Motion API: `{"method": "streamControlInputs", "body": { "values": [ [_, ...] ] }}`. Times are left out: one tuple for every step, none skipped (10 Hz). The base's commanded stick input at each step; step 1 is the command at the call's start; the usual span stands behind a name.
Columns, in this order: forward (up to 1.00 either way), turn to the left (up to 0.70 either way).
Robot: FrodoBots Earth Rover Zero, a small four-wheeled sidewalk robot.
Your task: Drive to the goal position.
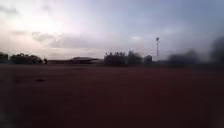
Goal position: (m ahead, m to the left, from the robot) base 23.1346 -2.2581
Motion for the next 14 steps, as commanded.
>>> {"method": "streamControlInputs", "body": {
  "values": [
    [0.7, -0.24],
    [0.7, 0.0],
    [0.7, 0.0],
    [0.7, 0.0],
    [0.7, 0.0],
    [0.7, 0.0],
    [0.7, 0.0],
    [0.7, 0.0],
    [0.7, -0.04],
    [0.7, -0.16],
    [0.7, -0.35],
    [0.7, -0.35],
    [0.7, -0.33],
    [0.7, -0.29]
  ]
}}
